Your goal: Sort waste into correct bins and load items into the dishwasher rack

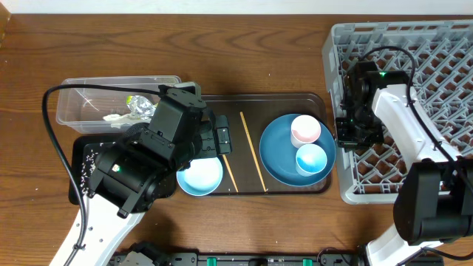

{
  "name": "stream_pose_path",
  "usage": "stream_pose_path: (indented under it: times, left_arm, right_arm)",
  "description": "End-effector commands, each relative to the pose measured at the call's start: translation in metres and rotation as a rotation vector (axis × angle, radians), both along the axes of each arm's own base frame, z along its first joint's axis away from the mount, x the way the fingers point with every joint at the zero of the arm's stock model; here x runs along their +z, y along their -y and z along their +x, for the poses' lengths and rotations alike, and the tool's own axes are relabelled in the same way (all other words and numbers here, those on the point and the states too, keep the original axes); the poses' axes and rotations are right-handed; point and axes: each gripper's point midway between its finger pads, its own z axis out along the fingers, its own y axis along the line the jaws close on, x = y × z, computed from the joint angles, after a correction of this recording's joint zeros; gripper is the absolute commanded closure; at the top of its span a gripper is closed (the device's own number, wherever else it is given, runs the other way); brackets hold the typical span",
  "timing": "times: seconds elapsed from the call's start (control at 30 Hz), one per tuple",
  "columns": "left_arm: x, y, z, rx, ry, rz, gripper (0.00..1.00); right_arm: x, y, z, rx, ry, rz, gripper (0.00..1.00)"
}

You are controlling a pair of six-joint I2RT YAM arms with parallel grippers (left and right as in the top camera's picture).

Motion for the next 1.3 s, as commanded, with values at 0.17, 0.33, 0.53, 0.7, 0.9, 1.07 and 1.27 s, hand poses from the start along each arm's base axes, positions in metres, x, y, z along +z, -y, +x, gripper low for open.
stream_pose_path:
  times: [0.17, 0.33, 0.53, 0.7, 0.9, 1.07, 1.27]
  left_arm:
    - [0.001, -0.001, 0.001, -0.005, 0.004, 0.002, 0.02]
    - [0.001, -0.001, 0.001, -0.005, 0.004, 0.002, 0.02]
    - [0.001, -0.001, 0.001, -0.005, 0.004, 0.002, 0.02]
    - [0.001, -0.001, 0.001, -0.005, 0.004, 0.002, 0.02]
    - [0.001, -0.001, 0.001, -0.005, 0.004, 0.002, 0.02]
    - [0.001, -0.001, 0.001, -0.005, 0.004, 0.002, 0.02]
    - [0.001, -0.001, 0.001, -0.005, 0.004, 0.002, 0.02]
  right_arm:
    - [0.003, -0.007, -0.024, -0.143, -0.106, 0.02, 0.99]
    - [0.005, -0.006, -0.031, -0.143, -0.133, 0.013, 0.99]
    - [0.007, -0.007, -0.04, -0.141, -0.173, 0.007, 0.99]
    - [0.005, -0.012, -0.047, -0.117, -0.195, 0.004, 0.99]
    - [0.005, -0.02, -0.052, -0.101, -0.207, -0.006, 0.99]
    - [0.01, -0.021, -0.062, -0.096, -0.245, -0.019, 0.99]
    - [0.016, -0.021, -0.065, -0.093, -0.243, -0.023, 0.99]
